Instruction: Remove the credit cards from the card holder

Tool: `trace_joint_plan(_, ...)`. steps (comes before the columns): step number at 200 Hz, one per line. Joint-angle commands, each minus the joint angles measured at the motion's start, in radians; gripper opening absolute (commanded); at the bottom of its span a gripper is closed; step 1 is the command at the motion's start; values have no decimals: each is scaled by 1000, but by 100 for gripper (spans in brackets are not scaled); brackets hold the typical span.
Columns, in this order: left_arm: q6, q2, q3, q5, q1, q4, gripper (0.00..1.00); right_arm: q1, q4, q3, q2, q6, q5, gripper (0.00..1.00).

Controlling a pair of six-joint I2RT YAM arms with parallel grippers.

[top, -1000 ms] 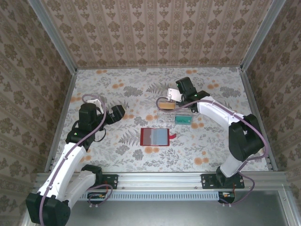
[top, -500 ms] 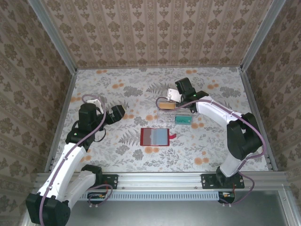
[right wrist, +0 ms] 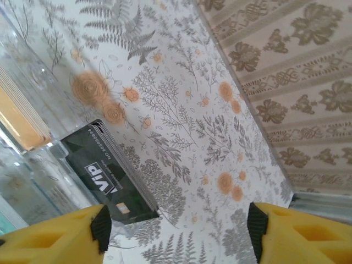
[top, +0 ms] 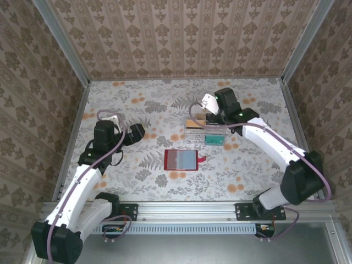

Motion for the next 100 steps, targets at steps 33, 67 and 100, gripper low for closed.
trace_joint_plan(33, 172, 126, 89, -305, 9, -107, 100, -8, 162, -257, -263, 410, -39, 94)
trace_joint_plan(67, 297, 210, 73, -515, 9, -36, 100, -18, 342, -490, -435, 596, 30, 100)
trace_joint_plan(100, 431, 294, 26, -598, 18, 135, 100, -37, 518, -704, -542, 654, 81, 100)
